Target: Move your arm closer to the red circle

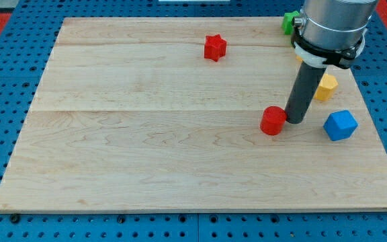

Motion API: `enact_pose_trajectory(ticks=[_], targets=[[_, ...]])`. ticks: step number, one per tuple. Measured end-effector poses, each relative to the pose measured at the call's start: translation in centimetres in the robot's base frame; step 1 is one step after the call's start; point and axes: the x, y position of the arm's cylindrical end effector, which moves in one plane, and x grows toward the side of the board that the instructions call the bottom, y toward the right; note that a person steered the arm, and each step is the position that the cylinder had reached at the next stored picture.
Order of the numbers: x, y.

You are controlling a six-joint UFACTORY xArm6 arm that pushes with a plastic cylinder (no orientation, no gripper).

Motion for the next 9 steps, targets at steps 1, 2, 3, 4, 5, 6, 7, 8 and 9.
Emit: enact_pose_trajectory(ticks=[1,2,3,4,5,6,7,8,9], targets=[[0.8,0.0],[0.8,0.0],[0.8,-2.5],[0.8,-7.4],[0.8,-8.1],[5.4,-8.1],[6.6,-8.4],[6.6,-8.7],[6.3,-10.2]])
